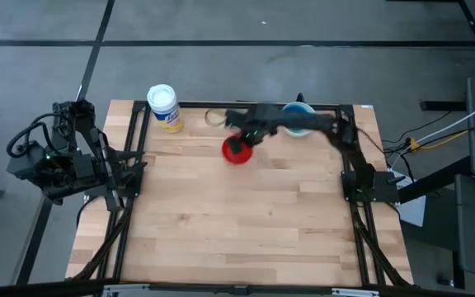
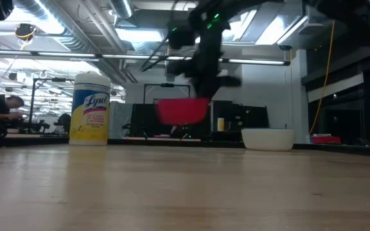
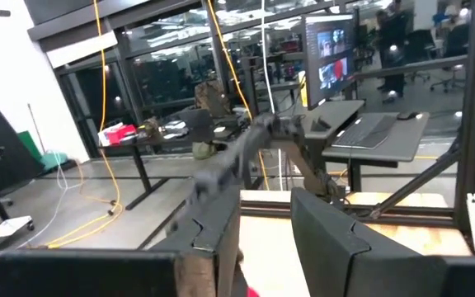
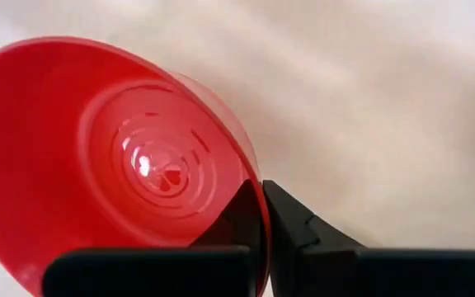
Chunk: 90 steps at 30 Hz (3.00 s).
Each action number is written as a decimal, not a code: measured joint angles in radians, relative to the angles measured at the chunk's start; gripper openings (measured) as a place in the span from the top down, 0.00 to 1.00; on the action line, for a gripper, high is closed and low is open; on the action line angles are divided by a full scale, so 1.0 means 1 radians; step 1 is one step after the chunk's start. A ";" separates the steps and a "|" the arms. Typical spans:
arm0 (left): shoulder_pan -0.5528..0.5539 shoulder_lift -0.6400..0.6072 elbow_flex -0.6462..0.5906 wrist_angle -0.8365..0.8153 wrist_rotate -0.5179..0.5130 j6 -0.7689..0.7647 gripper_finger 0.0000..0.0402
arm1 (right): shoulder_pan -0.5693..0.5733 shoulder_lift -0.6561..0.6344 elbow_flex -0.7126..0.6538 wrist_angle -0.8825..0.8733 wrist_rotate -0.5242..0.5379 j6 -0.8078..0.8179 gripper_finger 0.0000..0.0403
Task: Nest bowls inside each other
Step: Stack the red bowl on top of the light blue bowl, then return to Home Position
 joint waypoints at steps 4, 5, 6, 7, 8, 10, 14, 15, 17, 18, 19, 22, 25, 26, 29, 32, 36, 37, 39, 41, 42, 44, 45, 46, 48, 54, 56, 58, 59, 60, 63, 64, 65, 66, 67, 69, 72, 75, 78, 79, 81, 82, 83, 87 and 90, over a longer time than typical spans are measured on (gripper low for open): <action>0.008 0.000 0.000 -0.002 -0.001 0.010 0.76 | -0.125 -0.146 0.000 -0.103 0.093 -0.051 0.99; 0.012 0.000 0.000 -0.005 -0.001 0.010 0.77 | -0.159 -0.175 0.002 -0.126 0.102 -0.059 0.99; 0.016 0.000 0.000 -0.008 -0.001 0.010 0.77 | -0.198 -0.200 0.002 -0.150 0.109 -0.061 0.99; 0.021 0.000 0.000 -0.009 -0.001 0.011 0.78 | -0.234 -0.212 0.002 -0.176 0.110 -0.062 0.99; 0.025 0.000 0.000 -0.009 -0.001 0.012 0.79 | -0.271 -0.220 0.001 -0.193 0.093 -0.063 0.99; 0.032 0.000 0.000 -0.009 -0.001 0.011 0.80 | -0.342 -0.226 0.000 -0.220 0.044 -0.078 0.99; 0.044 0.003 -0.001 -0.009 -0.001 0.000 0.80 | -0.447 -0.224 0.000 -0.222 -0.009 -0.106 0.99; 0.046 0.005 -0.001 -0.009 -0.001 -0.007 0.80 | -0.468 -0.222 0.000 -0.223 -0.009 -0.108 0.99; 0.052 0.008 -0.001 -0.009 -0.001 -0.017 0.80 | -0.511 -0.219 -0.024 -0.234 -0.012 -0.116 0.99; 0.055 0.010 -0.001 -0.009 -0.001 -0.023 0.80 | -0.533 -0.219 -0.046 -0.249 -0.025 -0.118 0.99; 0.057 0.012 -0.001 -0.009 -0.001 -0.031 0.80 | -0.554 -0.219 -0.073 -0.268 -0.034 -0.122 0.99; 0.069 0.024 -0.001 -0.009 -0.001 -0.043 0.80 | -0.601 -0.218 -0.149 -0.298 -0.037 -0.165 0.99; 0.091 0.037 -0.001 -0.009 -0.001 -0.056 0.81 | -0.621 -0.218 -0.201 -0.270 -0.032 -0.183 0.99; 0.101 0.040 -0.002 -0.009 -0.001 -0.059 0.81 | -0.627 -0.218 -0.211 -0.244 -0.035 -0.188 0.99; 0.120 0.046 -0.002 -0.009 0.000 -0.069 0.81 | -0.647 -0.218 -0.238 -0.188 -0.035 -0.194 0.99; 0.128 0.046 -0.002 -0.007 -0.001 -0.087 0.80 | -0.671 -0.218 -0.295 -0.166 -0.031 -0.197 0.99; 0.129 0.046 -0.002 0.004 -0.001 -0.090 0.81 | -0.691 -0.219 -0.367 -0.133 -0.024 -0.233 0.99; 0.129 0.046 -0.002 0.008 0.000 -0.089 0.81 | -0.692 -0.218 -0.377 -0.116 -0.023 -0.241 0.99; 0.129 0.046 -0.002 0.014 0.000 -0.089 0.81 | -0.692 -0.218 -0.388 -0.084 -0.019 -0.248 0.99; 0.129 0.045 -0.002 0.016 0.000 -0.089 0.80 | -0.687 -0.219 -0.397 -0.057 -0.010 -0.248 0.96; 0.129 0.045 -0.002 0.020 -0.001 -0.088 0.80 | -0.684 -0.219 -0.402 -0.048 -0.006 -0.248 0.93; 0.129 0.045 -0.002 0.028 0.000 -0.089 0.80 | -0.682 -0.219 -0.403 -0.022 0.001 -0.262 0.86; 0.129 0.045 -0.002 0.034 -0.001 -0.089 0.81 | -0.681 -0.219 -0.403 -0.008 0.005 -0.272 0.82; 0.129 0.045 -0.002 0.045 0.000 -0.089 0.81 | -0.680 -0.219 -0.403 0.010 0.010 -0.278 0.78; 0.129 0.046 -0.002 0.059 -0.001 -0.087 0.81 | -0.680 -0.224 -0.403 0.053 0.021 -0.282 0.71; 0.129 0.053 -0.003 0.076 -0.001 -0.088 0.80 | -0.685 -0.268 -0.403 0.175 0.055 -0.326 0.56; 0.128 0.056 -0.003 0.078 0.000 -0.094 0.81 | -0.694 -0.285 -0.403 0.198 0.054 -0.347 0.53; 0.128 0.060 -0.003 0.078 0.002 -0.096 0.81 | -0.699 -0.305 -0.403 0.212 0.046 -0.352 0.51; 0.128 0.064 -0.003 0.078 0.002 -0.096 0.81 | -0.698 -0.320 -0.403 0.223 0.036 -0.359 0.51; 0.128 0.069 -0.003 0.077 0.001 -0.095 0.81 | -0.690 -0.339 -0.403 0.233 0.026 -0.368 0.50; 0.128 0.086 -0.003 0.020 0.001 -0.103 0.81 | -0.632 -0.423 -0.417 0.282 -0.001 -0.409 0.51; 0.128 0.091 -0.003 -0.007 0.001 -0.119 0.81 | -0.604 -0.464 -0.438 0.313 -0.010 -0.416 0.51; 0.129 0.095 -0.003 -0.040 0.001 -0.142 0.81 | -0.573 -0.513 -0.466 0.346 -0.014 -0.422 0.52; 0.129 0.095 -0.003 -0.082 0.001 -0.175 0.81 | -0.540 -0.573 -0.507 0.391 -0.022 -0.427 0.53; 0.129 0.094 -0.003 -0.130 0.002 -0.223 0.81 | -0.508 -0.635 -0.553 0.431 -0.028 -0.427 0.54; 0.123 0.078 -0.003 -0.265 0.002 -0.354 0.81 | -0.438 -0.780 -0.675 0.504 -0.032 -0.422 0.56; 0.076 0.029 -0.003 -0.509 0.016 -0.612 0.81 | -0.339 -1.028 -0.896 0.624 -0.075 -0.356 0.59; 0.039 -0.022 -0.003 -0.750 0.097 -0.859 0.81 | -0.221 -1.300 -1.116 0.846 -0.149 -0.260 0.62; 0.093 -0.062 -0.003 -0.937 0.208 -1.016 0.81 | -0.121 -1.526 -1.302 1.071 -0.169 -0.211 0.65; 0.131 -0.077 -0.003 -0.967 0.234 -1.038 0.81 | -0.091 -1.582 -1.348 1.127 -0.169 -0.205 0.66; 0.219 -0.107 -0.004 -0.989 0.294 -1.042 0.81 | -0.044 -1.665 -1.417 1.189 -0.170 -0.203 0.68; 0.259 -0.123 -0.010 -0.977 0.328 -1.028 0.81 | -0.026 -1.690 -1.443 1.203 -0.179 -0.209 0.69; 0.297 -0.141 -0.025 -0.952 0.372 -1.006 0.81 | -0.010 -1.706 -1.462 1.220 -0.195 -0.216 0.70; 0.422 -0.255 -0.194 -0.692 0.538 -0.880 0.81 | 0.022 -1.724 -1.508 1.254 -0.232 -0.260 0.73; 0.511 -0.383 -0.407 -0.392 0.628 -0.767 0.81 | 0.028 -1.723 -1.538 1.311 -0.248 -0.295 0.73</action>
